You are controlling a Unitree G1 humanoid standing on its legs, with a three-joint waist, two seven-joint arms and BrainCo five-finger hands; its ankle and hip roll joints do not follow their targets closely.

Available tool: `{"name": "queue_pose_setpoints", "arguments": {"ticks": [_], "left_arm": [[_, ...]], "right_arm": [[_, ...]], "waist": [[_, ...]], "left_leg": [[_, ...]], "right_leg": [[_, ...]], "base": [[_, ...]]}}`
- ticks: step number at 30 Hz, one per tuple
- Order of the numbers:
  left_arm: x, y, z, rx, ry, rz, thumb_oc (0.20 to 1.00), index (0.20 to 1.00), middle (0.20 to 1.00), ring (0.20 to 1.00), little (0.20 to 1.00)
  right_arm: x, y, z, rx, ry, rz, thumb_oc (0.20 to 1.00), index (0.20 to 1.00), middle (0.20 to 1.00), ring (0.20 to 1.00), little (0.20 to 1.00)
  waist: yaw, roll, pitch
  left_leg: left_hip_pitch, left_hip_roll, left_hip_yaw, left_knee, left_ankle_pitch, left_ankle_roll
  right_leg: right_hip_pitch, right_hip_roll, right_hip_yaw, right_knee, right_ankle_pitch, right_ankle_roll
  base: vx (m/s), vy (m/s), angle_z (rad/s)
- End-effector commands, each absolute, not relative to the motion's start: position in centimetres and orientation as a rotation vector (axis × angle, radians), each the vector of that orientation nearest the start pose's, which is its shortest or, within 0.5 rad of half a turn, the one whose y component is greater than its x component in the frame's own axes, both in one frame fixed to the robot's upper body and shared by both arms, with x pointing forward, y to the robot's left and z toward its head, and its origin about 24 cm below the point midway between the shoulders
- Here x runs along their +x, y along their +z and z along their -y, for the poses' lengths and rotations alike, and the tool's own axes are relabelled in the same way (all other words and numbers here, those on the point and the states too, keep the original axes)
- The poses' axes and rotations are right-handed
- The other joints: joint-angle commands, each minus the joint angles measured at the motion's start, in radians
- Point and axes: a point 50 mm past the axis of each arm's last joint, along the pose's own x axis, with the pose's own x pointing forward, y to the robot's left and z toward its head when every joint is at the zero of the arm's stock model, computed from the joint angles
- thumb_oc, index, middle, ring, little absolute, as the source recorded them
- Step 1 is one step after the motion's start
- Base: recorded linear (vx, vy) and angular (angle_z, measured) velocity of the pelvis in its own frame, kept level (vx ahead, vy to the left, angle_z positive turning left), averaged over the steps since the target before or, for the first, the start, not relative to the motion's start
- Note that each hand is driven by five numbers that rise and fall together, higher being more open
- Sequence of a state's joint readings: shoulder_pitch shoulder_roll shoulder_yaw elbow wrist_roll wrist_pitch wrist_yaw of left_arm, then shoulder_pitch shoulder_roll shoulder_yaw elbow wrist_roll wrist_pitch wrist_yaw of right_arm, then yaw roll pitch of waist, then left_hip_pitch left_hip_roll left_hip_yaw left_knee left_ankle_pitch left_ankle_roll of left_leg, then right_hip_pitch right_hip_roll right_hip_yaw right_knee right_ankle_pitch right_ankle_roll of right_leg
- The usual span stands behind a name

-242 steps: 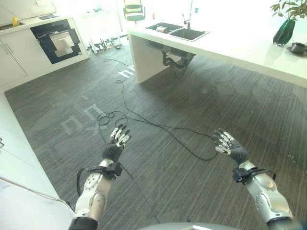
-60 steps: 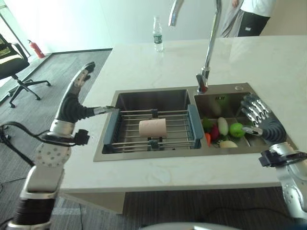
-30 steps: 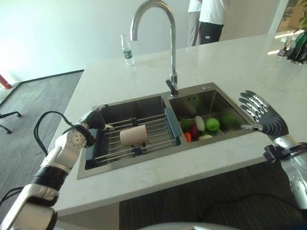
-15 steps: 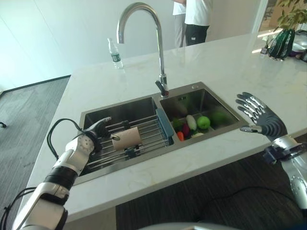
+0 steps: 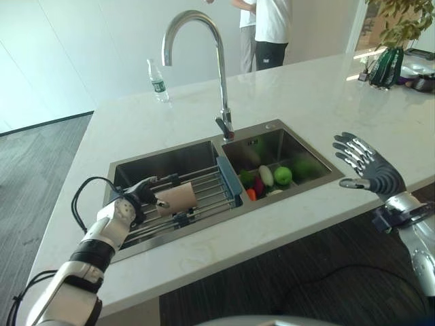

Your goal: Place the dishes in the dishwasher.

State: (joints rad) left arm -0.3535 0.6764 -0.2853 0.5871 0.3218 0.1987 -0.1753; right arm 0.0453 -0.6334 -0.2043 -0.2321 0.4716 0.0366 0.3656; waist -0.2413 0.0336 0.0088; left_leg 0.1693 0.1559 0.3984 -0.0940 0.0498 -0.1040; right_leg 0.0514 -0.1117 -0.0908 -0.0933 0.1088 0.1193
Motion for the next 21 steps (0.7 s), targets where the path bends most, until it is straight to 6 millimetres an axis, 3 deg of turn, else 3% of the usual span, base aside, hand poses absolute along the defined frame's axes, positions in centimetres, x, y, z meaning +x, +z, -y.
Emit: {"name": "queue_pose_setpoints", "arguments": {"ticks": [1, 10, 21], "left_arm": [[31.1, 5.0, -30.3, 1.136, -0.039, -0.507, 1.000, 1.000, 1.000, 1.000, 1.000], [30.5, 3.5, -31.0, 1.165, -0.042, -0.572, 1.000, 1.000, 1.000, 1.000, 1.000], [30.7, 3.3, -30.9, 1.179, -0.047, -0.567, 1.000, 1.000, 1.000, 1.000, 1.000]], "right_arm": [[24.2, 17.5, 25.1, -0.286, 0.330, 0.333, 1.000, 1.000, 1.000, 1.000, 1.000], [24.0, 17.6, 25.2, -0.297, 0.342, 0.324, 1.000, 1.000, 1.000, 1.000, 1.000], [23.8, 17.6, 25.3, -0.313, 0.360, 0.316, 1.000, 1.000, 1.000, 1.000, 1.000]], "waist": [[-0.012, 0.005, 0.024], [-0.035, 0.008, 0.026], [-0.055, 0.010, 0.027]], "left_leg": [[0.028, 0.032, 0.023, 0.007, -0.071, 0.005], [0.039, 0.029, 0.042, 0.007, -0.078, 0.006], [0.043, 0.028, 0.059, 0.007, -0.081, 0.009]], "right_leg": [[0.060, -0.015, -0.036, 0.006, -0.105, 0.055], [0.060, -0.015, -0.019, 0.006, -0.106, 0.058], [0.053, -0.011, -0.001, 0.006, -0.103, 0.058]], "base": [[0.02, -0.005, -0.04], [0.02, 0.002, -0.06], [0.00, -0.001, -0.02]]}}
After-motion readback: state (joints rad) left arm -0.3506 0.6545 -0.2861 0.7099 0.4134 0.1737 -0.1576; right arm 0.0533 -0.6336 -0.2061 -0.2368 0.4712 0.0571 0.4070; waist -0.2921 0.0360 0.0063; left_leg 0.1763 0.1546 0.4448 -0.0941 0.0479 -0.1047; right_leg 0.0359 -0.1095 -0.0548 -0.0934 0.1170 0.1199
